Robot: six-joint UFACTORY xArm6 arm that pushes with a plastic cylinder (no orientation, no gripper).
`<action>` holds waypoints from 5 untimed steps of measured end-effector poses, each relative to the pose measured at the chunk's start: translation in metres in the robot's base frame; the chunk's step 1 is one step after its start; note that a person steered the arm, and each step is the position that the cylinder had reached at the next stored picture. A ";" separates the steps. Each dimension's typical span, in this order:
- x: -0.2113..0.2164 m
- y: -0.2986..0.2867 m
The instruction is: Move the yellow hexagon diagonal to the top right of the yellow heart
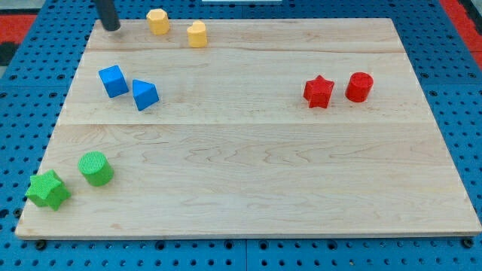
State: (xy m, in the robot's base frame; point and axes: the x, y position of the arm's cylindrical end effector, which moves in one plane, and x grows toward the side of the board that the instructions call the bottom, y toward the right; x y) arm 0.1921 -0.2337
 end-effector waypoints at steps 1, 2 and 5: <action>-0.001 0.003; 0.000 0.084; 0.035 0.063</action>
State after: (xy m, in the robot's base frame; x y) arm 0.2276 -0.1705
